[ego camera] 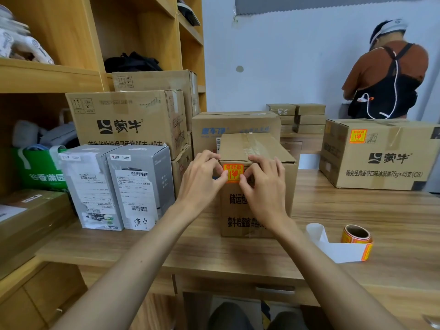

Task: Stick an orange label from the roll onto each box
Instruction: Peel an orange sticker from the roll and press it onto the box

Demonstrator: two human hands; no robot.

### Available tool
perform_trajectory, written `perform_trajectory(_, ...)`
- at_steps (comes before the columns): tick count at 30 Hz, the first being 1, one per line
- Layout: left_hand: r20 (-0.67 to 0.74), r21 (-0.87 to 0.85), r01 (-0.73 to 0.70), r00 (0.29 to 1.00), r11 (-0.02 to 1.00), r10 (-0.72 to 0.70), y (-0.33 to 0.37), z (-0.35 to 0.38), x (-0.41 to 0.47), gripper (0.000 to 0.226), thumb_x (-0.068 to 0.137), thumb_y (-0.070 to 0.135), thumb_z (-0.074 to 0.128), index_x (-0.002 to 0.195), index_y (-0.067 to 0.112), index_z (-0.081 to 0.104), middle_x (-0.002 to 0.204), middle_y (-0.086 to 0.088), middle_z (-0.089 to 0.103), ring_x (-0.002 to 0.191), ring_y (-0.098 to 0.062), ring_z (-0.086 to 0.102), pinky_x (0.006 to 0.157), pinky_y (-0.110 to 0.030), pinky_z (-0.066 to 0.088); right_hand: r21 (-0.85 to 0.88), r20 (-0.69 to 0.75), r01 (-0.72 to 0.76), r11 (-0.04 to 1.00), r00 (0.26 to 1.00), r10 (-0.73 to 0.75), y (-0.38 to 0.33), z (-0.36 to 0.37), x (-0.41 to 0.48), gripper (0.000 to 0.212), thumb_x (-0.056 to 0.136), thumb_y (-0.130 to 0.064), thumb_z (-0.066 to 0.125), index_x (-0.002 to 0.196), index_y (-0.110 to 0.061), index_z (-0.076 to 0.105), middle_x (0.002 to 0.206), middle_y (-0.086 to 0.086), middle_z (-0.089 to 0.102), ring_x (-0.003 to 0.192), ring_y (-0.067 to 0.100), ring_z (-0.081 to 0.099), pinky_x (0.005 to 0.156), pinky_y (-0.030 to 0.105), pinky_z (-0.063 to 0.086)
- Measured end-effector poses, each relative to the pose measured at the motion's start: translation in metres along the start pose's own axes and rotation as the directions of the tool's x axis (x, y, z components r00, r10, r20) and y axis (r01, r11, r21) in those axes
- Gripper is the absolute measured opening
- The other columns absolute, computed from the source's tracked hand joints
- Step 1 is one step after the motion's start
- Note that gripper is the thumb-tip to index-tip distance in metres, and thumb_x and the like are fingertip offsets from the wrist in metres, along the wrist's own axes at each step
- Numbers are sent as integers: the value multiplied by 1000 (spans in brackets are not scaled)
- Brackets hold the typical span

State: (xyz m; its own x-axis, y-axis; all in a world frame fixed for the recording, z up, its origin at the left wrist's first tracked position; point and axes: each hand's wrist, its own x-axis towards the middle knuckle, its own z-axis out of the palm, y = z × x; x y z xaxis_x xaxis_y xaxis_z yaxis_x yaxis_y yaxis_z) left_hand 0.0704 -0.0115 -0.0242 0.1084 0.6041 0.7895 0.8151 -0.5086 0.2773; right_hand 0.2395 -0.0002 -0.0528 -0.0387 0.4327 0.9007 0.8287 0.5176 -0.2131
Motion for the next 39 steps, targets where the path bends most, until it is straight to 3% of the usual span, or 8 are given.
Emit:
perform_trajectory(5, -27, -49, 118, 992, 992, -120, -9, -4, -1, 31, 87, 41, 74, 92, 21, 51, 99, 5, 58, 92, -14, 56, 77, -39, 51, -35, 44, -9, 999, 999, 11, 0, -10, 5, 23, 83, -23, 73, 77, -17, 52, 114, 3, 66, 111, 21, 58, 106, 43, 34)
perform_trajectory(9, 119, -150, 58, 992, 987, -40, -10, -8, 2, 57, 91, 38, 72, 142, 28, 48, 142, 11, 51, 132, -6, 43, 107, -29, 38, 9, 87, 1, 1000, 996, -2, 1, -17, 15, 25, 85, -32, 71, 92, -18, 51, 99, -1, 66, 95, 20, 60, 97, 31, 31)
perform_trajectory(11, 210, -174, 66, 977, 983, -29, -11, -9, 8, 66, 92, 41, 70, 151, 32, 41, 153, 14, 43, 141, -3, 34, 113, -27, 28, 4, 112, 19, 1000, 993, -19, 4, -20, 21, 34, 85, -39, 71, 106, -18, 55, 105, -2, 67, 99, 18, 61, 98, 29, 29)
perform_trajectory(15, 302, -276, 149, 951, 949, -62, -16, -10, 18, 54, 91, 40, 72, 141, 32, 56, 145, 16, 54, 135, 0, 44, 114, -30, 35, -42, 260, 73, 996, 964, -60, 15, -25, 37, 55, 86, -59, 62, 125, -20, 58, 129, -2, 63, 120, 17, 55, 109, 36, 27)
perform_trajectory(20, 235, -391, 203, 965, 898, -115, -24, -10, 19, 35, 87, 39, 75, 120, 28, 72, 115, 18, 64, 111, 7, 57, 92, -19, 42, 23, 283, 20, 1000, 959, -26, 22, -21, 41, 50, 84, -68, 57, 110, -26, 65, 111, -8, 68, 107, 14, 57, 98, 31, 26)
perform_trajectory(26, 158, -415, 179, 980, 892, -123, -26, 1, 22, 29, 85, 38, 77, 110, 23, 75, 105, 14, 64, 96, 6, 59, 86, -26, 48, 18, 248, 15, 1000, 968, -19, 23, -12, 41, 47, 84, -69, 52, 99, -26, 62, 106, -10, 66, 102, 14, 56, 87, 35, 31)
perform_trajectory(33, 148, -417, 159, 983, 895, -106, -25, 4, 23, 27, 87, 36, 76, 108, 21, 75, 105, 9, 64, 95, 3, 59, 86, -27, 49, 25, 228, 20, 999, 973, -25, 26, -9, 38, 41, 88, -66, 52, 96, -26, 61, 103, -13, 66, 98, 11, 56, 84, 33, 28)
perform_trajectory(39, 221, -418, 141, 974, 897, -49, -32, 0, 15, 28, 95, 32, 67, 122, 24, 70, 121, 11, 62, 107, -6, 59, 93, -27, 48, 69, 261, 44, 997, 963, -61, 31, -16, 34, 38, 93, -60, 49, 107, -28, 63, 108, -11, 67, 102, 12, 57, 91, 33, 30)
